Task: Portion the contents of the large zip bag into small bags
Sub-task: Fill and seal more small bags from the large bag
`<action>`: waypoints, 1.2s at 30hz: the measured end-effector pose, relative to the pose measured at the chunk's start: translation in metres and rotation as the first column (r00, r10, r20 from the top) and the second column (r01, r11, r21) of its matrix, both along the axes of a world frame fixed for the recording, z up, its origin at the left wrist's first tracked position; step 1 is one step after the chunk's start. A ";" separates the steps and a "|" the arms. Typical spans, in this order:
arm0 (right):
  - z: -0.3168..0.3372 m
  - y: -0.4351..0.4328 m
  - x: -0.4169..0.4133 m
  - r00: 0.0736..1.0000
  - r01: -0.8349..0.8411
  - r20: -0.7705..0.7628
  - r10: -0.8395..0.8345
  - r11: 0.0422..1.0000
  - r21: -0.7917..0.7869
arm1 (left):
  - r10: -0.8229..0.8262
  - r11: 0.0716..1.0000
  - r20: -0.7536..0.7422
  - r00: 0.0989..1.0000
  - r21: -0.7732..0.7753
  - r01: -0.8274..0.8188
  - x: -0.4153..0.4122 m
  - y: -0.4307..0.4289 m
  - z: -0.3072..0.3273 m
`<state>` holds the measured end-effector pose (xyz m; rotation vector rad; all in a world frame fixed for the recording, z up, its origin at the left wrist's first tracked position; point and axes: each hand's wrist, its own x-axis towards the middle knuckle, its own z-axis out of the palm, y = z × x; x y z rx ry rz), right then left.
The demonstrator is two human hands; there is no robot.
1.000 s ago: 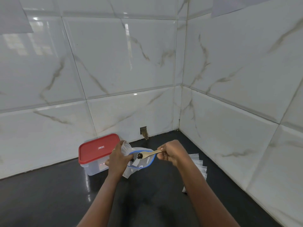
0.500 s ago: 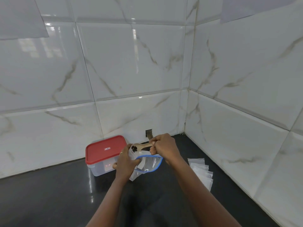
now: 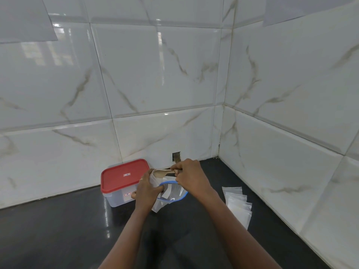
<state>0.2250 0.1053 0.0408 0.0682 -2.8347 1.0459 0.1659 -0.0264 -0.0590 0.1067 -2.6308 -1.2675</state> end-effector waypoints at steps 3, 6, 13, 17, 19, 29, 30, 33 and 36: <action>-0.004 0.013 0.000 0.993 0.111 -0.026 -0.113 0.991 -0.073 | -0.005 1.000 0.008 1.000 0.014 0.005 0.001 -0.002 0.000; -0.007 0.026 0.001 0.970 0.243 0.012 -0.244 0.961 -0.131 | 0.013 1.000 -0.005 1.000 0.026 -0.012 0.003 -0.006 -0.001; -0.041 0.015 -0.009 0.921 0.042 0.367 -0.128 0.972 0.233 | 0.032 0.999 -0.030 0.999 0.039 -0.031 0.014 -0.010 -0.002; -0.065 -0.011 -0.012 0.950 0.085 0.297 -0.099 0.995 0.058 | -0.028 0.998 -0.067 0.997 0.061 0.032 0.021 -0.014 -0.003; -0.072 -0.026 -0.015 0.951 0.034 0.305 -0.060 0.995 0.089 | -0.077 0.995 -0.085 0.993 0.054 0.082 0.023 -0.017 -0.002; -0.097 -0.058 -0.015 0.900 0.339 0.375 -0.223 0.897 -0.282 | -0.184 0.982 -0.080 0.980 -0.064 0.179 0.023 -0.034 0.000; -0.094 -0.062 -0.013 0.899 0.356 0.377 -0.222 0.872 -0.336 | -0.182 0.982 -0.078 0.980 -0.068 0.177 0.023 -0.036 0.001; -0.091 -0.069 -0.008 0.908 0.346 0.366 -0.202 0.854 -0.388 | -0.174 0.983 -0.102 0.979 -0.074 0.167 0.025 -0.039 0.003; -0.092 -0.067 -0.012 0.904 0.307 0.398 -0.157 0.885 -0.349 | -0.160 0.983 -0.125 0.979 -0.115 0.146 0.025 -0.044 0.004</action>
